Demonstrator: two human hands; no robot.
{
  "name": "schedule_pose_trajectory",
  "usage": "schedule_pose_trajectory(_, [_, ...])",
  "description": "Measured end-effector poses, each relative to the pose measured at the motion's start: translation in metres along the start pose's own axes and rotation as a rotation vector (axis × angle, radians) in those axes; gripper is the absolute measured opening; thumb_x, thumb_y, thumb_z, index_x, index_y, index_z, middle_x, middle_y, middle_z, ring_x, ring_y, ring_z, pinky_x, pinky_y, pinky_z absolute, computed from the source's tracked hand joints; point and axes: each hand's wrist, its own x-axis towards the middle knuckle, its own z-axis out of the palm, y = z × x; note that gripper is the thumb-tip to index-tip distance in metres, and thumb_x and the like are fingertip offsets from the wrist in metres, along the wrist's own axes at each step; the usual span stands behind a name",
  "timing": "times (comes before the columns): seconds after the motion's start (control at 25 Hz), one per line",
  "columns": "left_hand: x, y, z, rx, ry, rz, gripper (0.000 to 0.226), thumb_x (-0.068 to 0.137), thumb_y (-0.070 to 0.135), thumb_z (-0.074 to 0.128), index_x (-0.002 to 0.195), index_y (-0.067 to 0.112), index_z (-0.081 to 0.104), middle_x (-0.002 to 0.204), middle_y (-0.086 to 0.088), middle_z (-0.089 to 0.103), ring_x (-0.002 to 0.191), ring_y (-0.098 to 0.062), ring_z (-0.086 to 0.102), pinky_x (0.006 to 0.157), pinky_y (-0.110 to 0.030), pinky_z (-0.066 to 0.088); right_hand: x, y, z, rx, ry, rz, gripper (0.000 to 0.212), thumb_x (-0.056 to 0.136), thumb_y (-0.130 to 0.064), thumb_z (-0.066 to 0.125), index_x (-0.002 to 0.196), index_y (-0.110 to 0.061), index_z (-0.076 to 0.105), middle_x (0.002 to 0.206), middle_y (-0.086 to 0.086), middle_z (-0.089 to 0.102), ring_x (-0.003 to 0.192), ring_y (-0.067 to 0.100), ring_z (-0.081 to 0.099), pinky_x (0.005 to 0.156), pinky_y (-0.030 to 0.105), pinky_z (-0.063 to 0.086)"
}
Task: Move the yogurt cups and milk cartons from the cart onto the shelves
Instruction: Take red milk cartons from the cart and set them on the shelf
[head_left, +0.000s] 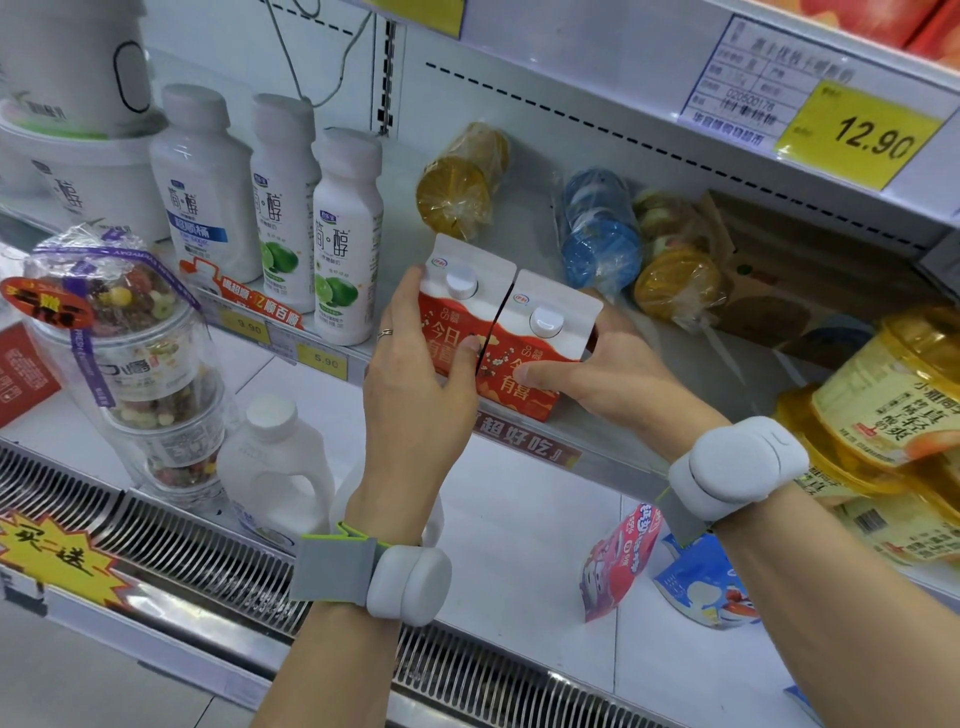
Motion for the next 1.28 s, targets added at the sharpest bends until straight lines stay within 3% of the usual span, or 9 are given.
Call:
schedule_pose_trajectory(0.2, [-0.0002, 0.0004, -0.0007, -0.052, -0.052, -0.047, 0.080, 0.090, 0.025, 0.073, 0.157, 0.028, 0.028, 0.147, 0.007, 0.047, 0.131, -0.013, 0.051, 0.109, -0.043, 0.047, 0.0019, 0.0009, 0.0026, 0.014, 0.003, 0.001, 0.060, 0.070, -0.024, 0.092, 0.111, -0.038, 0.050, 0.093, -0.025, 0.064, 0.086, -0.003, 0.064, 0.069, 0.020, 0.052])
schedule_pose_trajectory(0.44, [0.0016, -0.0019, -0.0016, -0.050, -0.069, -0.032, 0.086, 0.087, 0.020, 0.078, 0.157, 0.026, 0.028, 0.147, 0.007, 0.047, 0.133, -0.012, 0.048, 0.110, -0.039, 0.046, 0.0009, -0.0001, 0.0019, -0.006, -0.014, -0.012, 0.063, 0.072, -0.028, 0.090, 0.117, -0.038, 0.048, 0.095, -0.026, 0.061, 0.087, -0.006, 0.061, 0.066, 0.016, 0.048])
schedule_pose_trajectory(0.64, [0.0034, -0.0018, -0.0042, -0.078, -0.061, -0.045, 0.085, 0.085, 0.020, 0.081, 0.155, 0.028, 0.033, 0.144, 0.012, 0.049, 0.124, -0.001, 0.048, 0.098, -0.012, 0.042, -0.0004, -0.0006, 0.0000, -0.012, -0.029, -0.006, 0.062, 0.074, -0.030, 0.089, 0.118, -0.039, 0.046, 0.096, -0.024, 0.060, 0.084, -0.005, 0.060, 0.062, 0.013, 0.045])
schedule_pose_trajectory(0.84, [0.0045, -0.0036, -0.0052, -0.091, -0.044, -0.040, 0.085, 0.083, 0.020, 0.083, 0.154, 0.028, 0.036, 0.143, 0.013, 0.051, 0.126, -0.002, 0.050, 0.102, -0.018, 0.045, -0.0006, -0.0011, -0.0003, -0.026, -0.046, -0.008, 0.062, 0.076, -0.033, 0.087, 0.120, -0.039, 0.045, 0.097, -0.024, 0.059, 0.086, -0.003, 0.059, 0.063, 0.014, 0.044])
schedule_pose_trajectory(1.0, [0.0044, -0.0058, -0.0062, -0.085, -0.054, -0.030, 0.084, 0.085, 0.022, 0.082, 0.155, 0.028, 0.035, 0.143, 0.013, 0.051, 0.125, 0.000, 0.050, 0.098, -0.011, 0.042, 0.0012, 0.0004, -0.0009, -0.026, -0.026, -0.018, 0.063, 0.072, -0.032, 0.090, 0.117, -0.039, 0.047, 0.100, -0.024, 0.061, 0.092, -0.004, 0.062, 0.067, 0.015, 0.046])
schedule_pose_trajectory(1.12, [0.0044, -0.0061, -0.0070, -0.074, -0.058, -0.024, 0.084, 0.086, 0.024, 0.080, 0.155, 0.028, 0.034, 0.138, 0.017, 0.050, 0.122, 0.001, 0.050, 0.094, -0.008, 0.040, 0.0012, -0.0014, -0.0024, -0.036, -0.034, -0.015, 0.060, 0.074, -0.031, 0.089, 0.115, -0.040, 0.045, 0.092, -0.030, 0.057, 0.082, -0.008, 0.058, 0.059, 0.008, 0.041])
schedule_pose_trajectory(1.28, [0.0036, -0.0066, -0.0077, -0.068, -0.045, -0.012, 0.084, 0.086, 0.021, 0.080, 0.155, 0.026, 0.034, 0.141, 0.013, 0.051, 0.125, -0.003, 0.052, 0.100, -0.015, 0.044, 0.0024, -0.0022, -0.0019, -0.016, -0.031, -0.012, 0.061, 0.075, -0.029, 0.088, 0.116, -0.040, 0.044, 0.089, -0.031, 0.053, 0.076, -0.009, 0.056, 0.050, 0.003, 0.040])
